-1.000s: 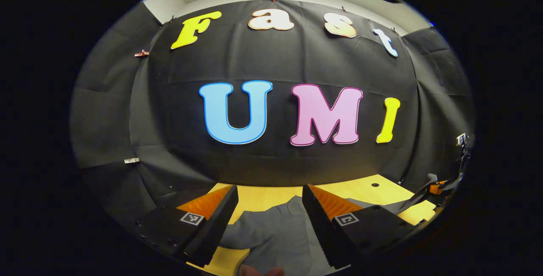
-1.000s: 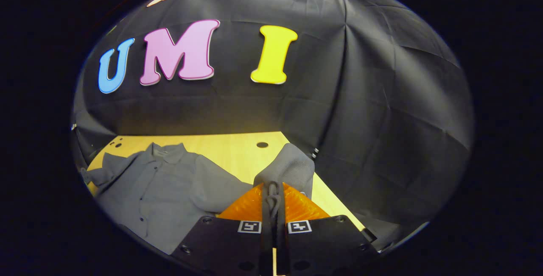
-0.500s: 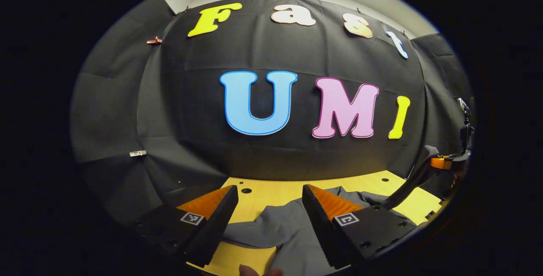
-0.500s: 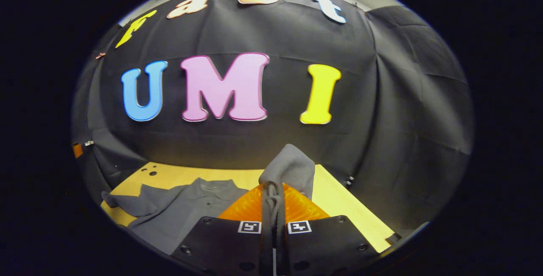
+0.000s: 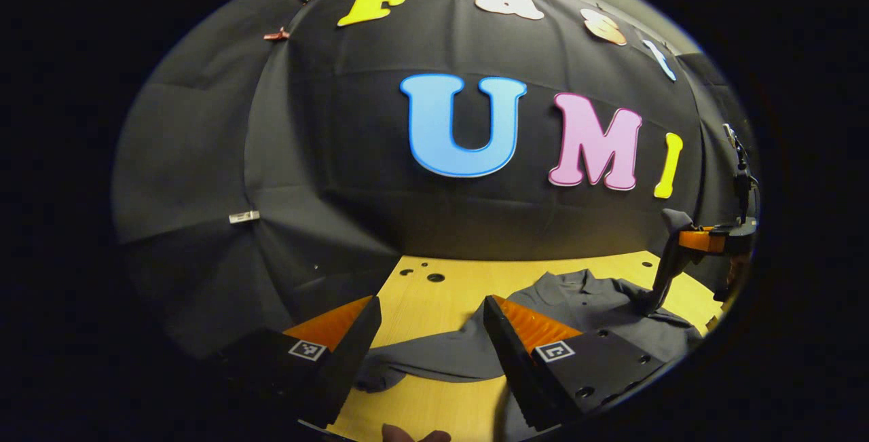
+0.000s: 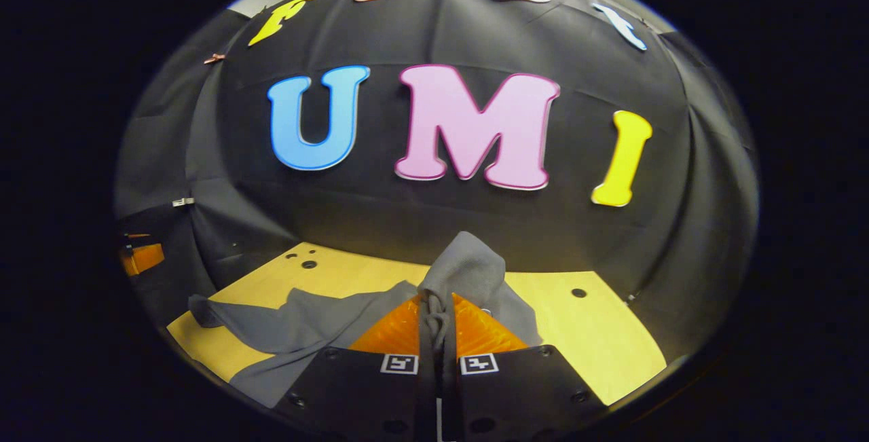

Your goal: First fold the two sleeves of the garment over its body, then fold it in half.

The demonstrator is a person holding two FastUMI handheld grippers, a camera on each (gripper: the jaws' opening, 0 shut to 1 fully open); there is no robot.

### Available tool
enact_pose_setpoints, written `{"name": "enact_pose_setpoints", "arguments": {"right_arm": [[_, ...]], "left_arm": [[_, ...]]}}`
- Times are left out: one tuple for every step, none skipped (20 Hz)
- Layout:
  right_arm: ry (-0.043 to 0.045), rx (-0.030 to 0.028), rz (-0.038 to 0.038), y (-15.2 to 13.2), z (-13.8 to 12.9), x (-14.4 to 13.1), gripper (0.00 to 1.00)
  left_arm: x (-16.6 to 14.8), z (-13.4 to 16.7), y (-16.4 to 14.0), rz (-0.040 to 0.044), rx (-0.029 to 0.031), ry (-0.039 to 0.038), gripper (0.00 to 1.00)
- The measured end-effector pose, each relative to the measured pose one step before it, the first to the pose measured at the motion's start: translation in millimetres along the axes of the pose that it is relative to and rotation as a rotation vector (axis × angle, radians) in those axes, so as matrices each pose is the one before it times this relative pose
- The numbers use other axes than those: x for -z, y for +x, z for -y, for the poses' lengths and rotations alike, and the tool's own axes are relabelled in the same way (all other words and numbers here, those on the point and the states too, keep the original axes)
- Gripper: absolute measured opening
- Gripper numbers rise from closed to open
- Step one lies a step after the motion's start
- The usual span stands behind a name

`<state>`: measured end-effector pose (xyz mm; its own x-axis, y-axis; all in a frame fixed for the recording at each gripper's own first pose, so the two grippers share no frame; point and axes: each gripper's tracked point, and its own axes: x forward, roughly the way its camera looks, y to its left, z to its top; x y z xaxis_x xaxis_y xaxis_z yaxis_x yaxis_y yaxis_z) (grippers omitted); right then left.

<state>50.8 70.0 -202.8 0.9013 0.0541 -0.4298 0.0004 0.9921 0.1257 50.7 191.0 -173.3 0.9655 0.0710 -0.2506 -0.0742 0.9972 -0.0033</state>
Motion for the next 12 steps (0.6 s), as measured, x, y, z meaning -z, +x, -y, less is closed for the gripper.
{"name": "enact_pose_setpoints", "arguments": {"right_arm": [[-0.01909,-0.02043,-0.01566,8.84,-10.51,7.71,0.07],[-0.01757,-0.01790,-0.02128,8.14,-9.96,8.38,0.08],[-0.01370,-0.01454,-0.01863,9.63,-10.68,9.65,0.08],[-0.01375,-0.01246,-0.01928,8.86,-8.01,8.01,0.08],[-0.00849,-0.01075,-0.01629,8.61,-7.11,7.60,0.08],[-0.00407,-0.01182,-0.01942,8.00,-7.39,8.87,0.08],[-0.00646,-0.00749,-0.02328,9.08,-6.50,13.08,0.07],[-0.00366,-0.00309,-0.02545,8.53,-7.06,11.50,0.08],[-0.00264,-0.00721,-0.02611,9.20,-7.03,10.60,0.08],[-0.00247,-0.01008,-0.02757,7.16,-7.26,9.84,0.08],[-0.00493,-0.01296,-0.02772,8.06,-8.00,9.76,0.09],[-0.00663,-0.01579,-0.02842,8.01,-7.61,9.89,0.10]], "left_arm": [[9.82,-11.29,3.45,-0.01734,-0.01424,-0.00283,0.96],[11.74,-10.56,5.44,-0.01910,-0.01525,-0.00044,0.96],[9.51,-9.57,4.80,-0.01894,-0.01494,0.00124,0.92],[12.84,-10.47,6.31,-0.02211,-0.01710,0.00449,0.96],[8.39,-9.13,5.48,-0.01756,-0.01264,0.00460,0.96],[10.31,-8.40,6.83,-0.01877,-0.01077,0.00284,0.96],[9.71,-6.57,6.48,-0.02108,-0.00714,0.00158,0.96],[10.13,-6.55,7.62,-0.01974,-0.01107,0.00012,0.92],[7.60,-5.52,8.16,-0.01929,-0.00823,-0.00518,0.96],[9.87,-3.94,8.15,-0.02451,-0.00375,-0.00992,0.96],[7.44,-2.30,8.92,-0.02336,0.00001,-0.01416,0.96],[8.65,-3.71,7.34,-0.02143,-0.00517,-0.01535,0.96]]}}
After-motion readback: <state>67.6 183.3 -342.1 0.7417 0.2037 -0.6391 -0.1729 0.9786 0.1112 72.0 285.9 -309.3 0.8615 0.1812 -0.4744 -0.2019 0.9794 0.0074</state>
